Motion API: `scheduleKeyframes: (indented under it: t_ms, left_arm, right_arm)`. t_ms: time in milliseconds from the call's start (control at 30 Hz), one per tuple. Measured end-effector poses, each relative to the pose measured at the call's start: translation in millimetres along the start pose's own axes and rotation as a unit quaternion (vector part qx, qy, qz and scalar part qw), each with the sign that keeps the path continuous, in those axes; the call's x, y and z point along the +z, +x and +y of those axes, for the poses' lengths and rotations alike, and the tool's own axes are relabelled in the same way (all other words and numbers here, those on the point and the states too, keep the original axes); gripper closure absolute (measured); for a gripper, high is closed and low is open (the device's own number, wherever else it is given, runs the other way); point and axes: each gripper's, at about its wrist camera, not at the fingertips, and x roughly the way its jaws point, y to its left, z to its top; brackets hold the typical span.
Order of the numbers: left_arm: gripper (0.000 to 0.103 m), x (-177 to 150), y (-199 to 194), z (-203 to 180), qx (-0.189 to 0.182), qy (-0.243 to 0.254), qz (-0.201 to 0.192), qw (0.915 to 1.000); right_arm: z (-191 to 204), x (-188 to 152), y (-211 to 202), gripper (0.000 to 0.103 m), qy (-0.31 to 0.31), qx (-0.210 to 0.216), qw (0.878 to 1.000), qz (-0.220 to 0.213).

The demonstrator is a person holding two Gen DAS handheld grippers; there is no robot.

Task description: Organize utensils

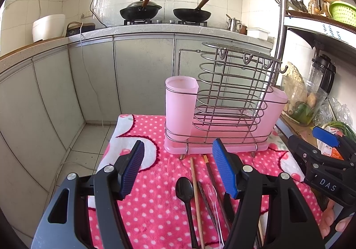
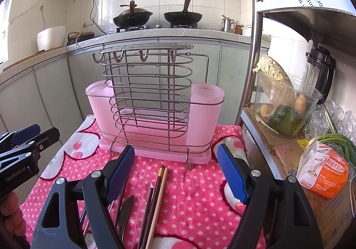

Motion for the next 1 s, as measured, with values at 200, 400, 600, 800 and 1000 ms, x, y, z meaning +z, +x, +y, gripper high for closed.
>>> scheduleKeyframes:
  t_ms: [200,400,600,800,1000]
  left_arm:
    - [0.039,-1,5,3,-0.004,-0.001,0.009,0.9999]
    - [0.039,-4,20,24,-0.017,-0.022,0.054,0.9982]
    - [0.039,-13,42,50,-0.023,-0.032,0.108,0.9933]
    - [0.054,-23,62,63,-0.053,-0.044,0.174,0.9824]
    - [0.071,-46,88,55,-0.117,-0.062,0.268,0.9542]
  right_arm:
    - [-6,-4,5,0.028,0.002,0.006,1.000,0.007]
    - [-18,-10,19,0.028,0.014,0.025,0.998,0.049]
    - [-32,-21,39,0.037,0.042,0.040,0.993,0.102]
    - [-45,-33,61,0.051,0.077,0.071,0.982,0.156]
    - [-54,-44,76,0.067,0.119,0.121,0.963,0.210]
